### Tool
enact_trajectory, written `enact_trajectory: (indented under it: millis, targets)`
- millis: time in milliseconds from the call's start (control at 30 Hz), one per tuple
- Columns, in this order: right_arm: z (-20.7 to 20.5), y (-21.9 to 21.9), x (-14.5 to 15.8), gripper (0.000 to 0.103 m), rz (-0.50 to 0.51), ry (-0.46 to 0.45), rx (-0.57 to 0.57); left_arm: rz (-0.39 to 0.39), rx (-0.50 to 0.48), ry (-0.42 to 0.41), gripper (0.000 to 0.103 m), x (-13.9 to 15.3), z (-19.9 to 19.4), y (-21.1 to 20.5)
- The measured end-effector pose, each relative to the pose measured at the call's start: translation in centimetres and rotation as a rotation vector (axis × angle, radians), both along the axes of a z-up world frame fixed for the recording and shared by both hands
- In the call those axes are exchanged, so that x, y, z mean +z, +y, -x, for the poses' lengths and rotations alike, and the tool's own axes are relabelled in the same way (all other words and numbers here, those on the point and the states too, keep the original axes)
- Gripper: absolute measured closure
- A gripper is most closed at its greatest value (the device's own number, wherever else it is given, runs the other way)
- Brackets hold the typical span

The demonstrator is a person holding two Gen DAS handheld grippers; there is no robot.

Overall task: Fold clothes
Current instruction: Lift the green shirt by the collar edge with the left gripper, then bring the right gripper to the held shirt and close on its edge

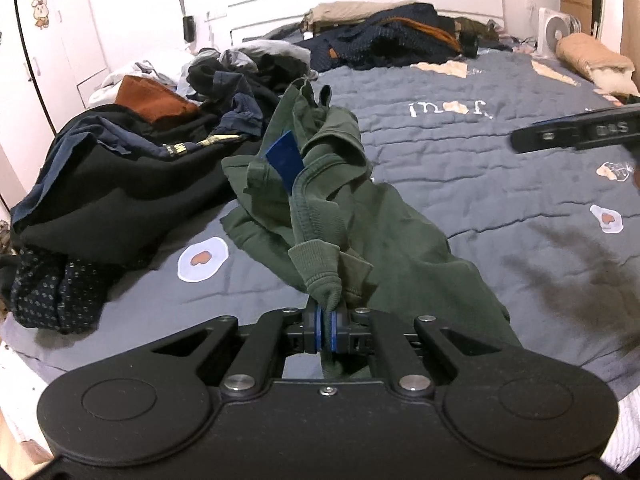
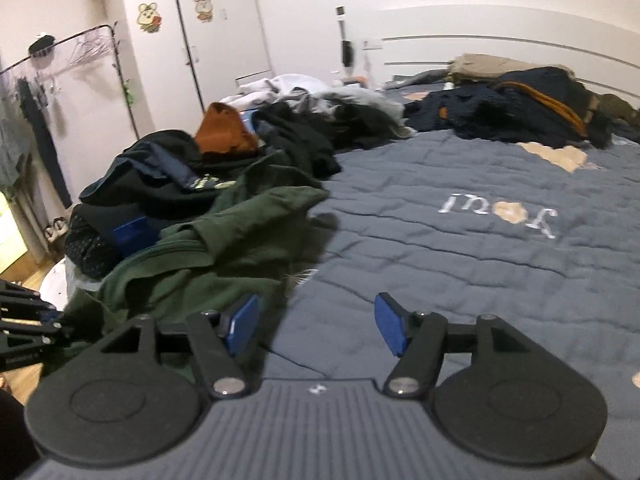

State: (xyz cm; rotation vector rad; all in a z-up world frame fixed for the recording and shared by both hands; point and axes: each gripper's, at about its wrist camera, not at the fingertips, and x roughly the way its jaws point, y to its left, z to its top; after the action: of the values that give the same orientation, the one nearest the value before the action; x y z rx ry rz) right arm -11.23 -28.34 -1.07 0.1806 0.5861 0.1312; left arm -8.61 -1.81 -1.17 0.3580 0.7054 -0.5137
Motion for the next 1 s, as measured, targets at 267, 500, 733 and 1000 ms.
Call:
enact_trajectory:
  millis: [267,500,733,1000]
  targets:
    - [-2.6,1.6,-1.6,0.038,-0.267,0.042,0.052,0.063,-0.109,-0.089,0.099,-2.3,3.3,-1.2]
    - [-3.8,2.9,-3.9,0.038,-0.479,0.163,0.126,0.048,-0.174,-0.152,0.099,-3.1,4.9,-2.1]
    - [-3.7,4.3,-5.8,0.038,-0.564,0.247,0.149,0.063,-0.178,-0.175,0.099,-3.1,5.0,-2.2]
    - [-3.4,3.9,-5.8,0.071,-0.644,0.250,0.138,0.093,-0.165,-0.171,0.099,-2.9,4.7,-2.0]
